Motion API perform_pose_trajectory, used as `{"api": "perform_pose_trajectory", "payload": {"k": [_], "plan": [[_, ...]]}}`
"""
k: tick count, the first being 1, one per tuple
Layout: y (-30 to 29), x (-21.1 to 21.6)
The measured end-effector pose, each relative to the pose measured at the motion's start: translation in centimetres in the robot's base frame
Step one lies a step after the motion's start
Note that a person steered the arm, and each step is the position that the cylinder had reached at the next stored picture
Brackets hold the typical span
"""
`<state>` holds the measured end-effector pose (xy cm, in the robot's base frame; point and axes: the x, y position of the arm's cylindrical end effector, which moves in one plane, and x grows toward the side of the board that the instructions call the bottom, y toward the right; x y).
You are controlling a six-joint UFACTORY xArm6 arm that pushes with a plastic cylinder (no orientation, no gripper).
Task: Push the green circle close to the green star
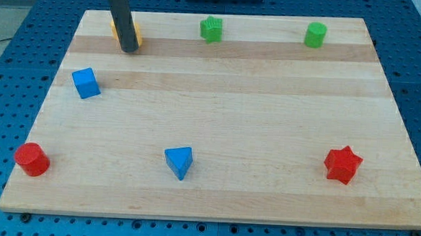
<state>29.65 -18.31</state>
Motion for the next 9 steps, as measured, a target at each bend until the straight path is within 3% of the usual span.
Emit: {"api": "perform_pose_trajectory", "payload": {"k": [1, 3, 4, 6, 7, 9], "plan": [[4.5, 1.5], [23.2, 6.2], [33.7, 5.8], [43.2, -0.5], [38.3, -4.6], [22.9, -6.0]]}}
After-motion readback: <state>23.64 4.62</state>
